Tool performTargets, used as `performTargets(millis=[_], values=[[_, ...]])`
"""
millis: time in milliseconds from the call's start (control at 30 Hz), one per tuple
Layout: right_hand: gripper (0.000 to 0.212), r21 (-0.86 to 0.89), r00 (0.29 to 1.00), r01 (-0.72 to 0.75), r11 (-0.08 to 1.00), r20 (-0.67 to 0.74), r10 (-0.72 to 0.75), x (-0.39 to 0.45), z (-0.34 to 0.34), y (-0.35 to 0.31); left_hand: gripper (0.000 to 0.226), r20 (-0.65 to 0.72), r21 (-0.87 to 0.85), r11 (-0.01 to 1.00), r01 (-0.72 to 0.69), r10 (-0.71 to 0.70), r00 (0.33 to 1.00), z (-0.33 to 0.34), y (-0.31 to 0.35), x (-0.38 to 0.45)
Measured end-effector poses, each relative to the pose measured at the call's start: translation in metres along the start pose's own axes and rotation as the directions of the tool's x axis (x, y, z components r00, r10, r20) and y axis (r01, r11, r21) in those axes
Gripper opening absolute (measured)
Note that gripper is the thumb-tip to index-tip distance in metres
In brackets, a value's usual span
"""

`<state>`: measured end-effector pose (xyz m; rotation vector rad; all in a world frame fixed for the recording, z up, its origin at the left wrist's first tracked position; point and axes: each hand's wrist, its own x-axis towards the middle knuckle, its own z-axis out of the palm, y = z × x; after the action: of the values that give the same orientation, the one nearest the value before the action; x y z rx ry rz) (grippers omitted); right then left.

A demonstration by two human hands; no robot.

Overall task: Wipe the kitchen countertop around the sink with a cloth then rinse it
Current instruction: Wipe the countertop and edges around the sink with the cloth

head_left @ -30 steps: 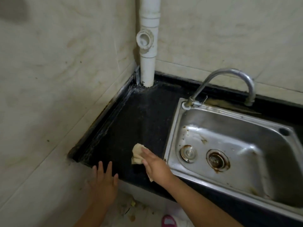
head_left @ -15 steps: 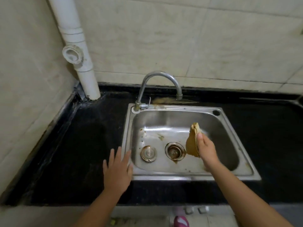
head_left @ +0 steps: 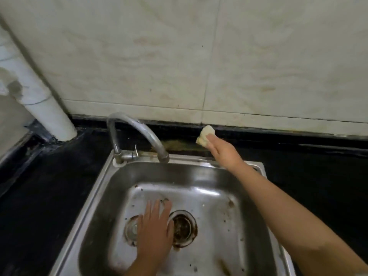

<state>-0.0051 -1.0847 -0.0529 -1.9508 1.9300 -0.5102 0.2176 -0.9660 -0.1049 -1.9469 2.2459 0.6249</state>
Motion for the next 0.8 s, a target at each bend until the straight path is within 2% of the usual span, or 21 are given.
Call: performTargets(millis=[67, 133, 333, 400, 500, 567, 633, 733, 800], values=[[0.048, -0.202, 0.952, 0.206, 0.958, 0.269, -0.148, 0.024, 0.008, 0.017, 0.052, 0.008, -0.022, 0.999, 0.04, -0.04, 0.999, 0.007, 0.018, 0.018], [0.05, -0.267, 0.905, 0.273, 0.924, 0.398, -0.152, 0.025, 0.01, 0.044, 0.051, 0.013, 0.012, 0.999, 0.04, -0.04, 0.999, 0.008, 0.037, 0.033], [0.05, -0.313, 0.951, 0.069, 0.947, 0.308, 0.032, 0.005, 0.003, 0.124, 0.05, -0.172, 0.005, 0.997, -0.076, 0.075, 0.982, -0.01, 0.104, 0.116], [0.051, -0.307, 0.953, 0.025, 0.951, 0.293, 0.069, 0.004, 0.007, 0.134, 0.05, -0.186, 0.036, 0.996, -0.083, 0.088, 0.979, -0.016, 0.123, 0.152], [0.053, -0.307, 0.96, 0.011, 0.952, 0.269, 0.076, 0.006, 0.015, 0.141, 0.055, -0.13, 0.037, 0.999, 0.015, -0.01, 0.991, -0.017, 0.133, 0.193], [0.055, -0.327, 0.963, -0.014, 0.945, 0.249, 0.101, 0.008, 0.019, 0.146, 0.06, -0.04, 0.079, 0.993, 0.092, -0.089, 0.995, -0.013, 0.132, 0.21], [0.056, -0.354, 0.965, -0.051, 0.934, 0.224, 0.137, 0.01, 0.022, 0.151, 0.06, 0.047, 0.13, 0.986, 0.109, -0.116, 0.992, -0.012, 0.133, 0.218], [0.053, -0.332, 0.973, -0.054, 0.942, 0.193, 0.124, 0.019, 0.029, 0.141, 0.063, 0.082, 0.173, 0.975, 0.141, -0.157, 0.984, -0.018, 0.132, 0.223], [0.053, -0.309, 0.971, -0.041, 0.95, 0.212, 0.111, 0.022, 0.033, 0.135, 0.065, 0.095, 0.201, 0.957, 0.209, -0.232, 0.968, -0.021, 0.126, 0.226]])
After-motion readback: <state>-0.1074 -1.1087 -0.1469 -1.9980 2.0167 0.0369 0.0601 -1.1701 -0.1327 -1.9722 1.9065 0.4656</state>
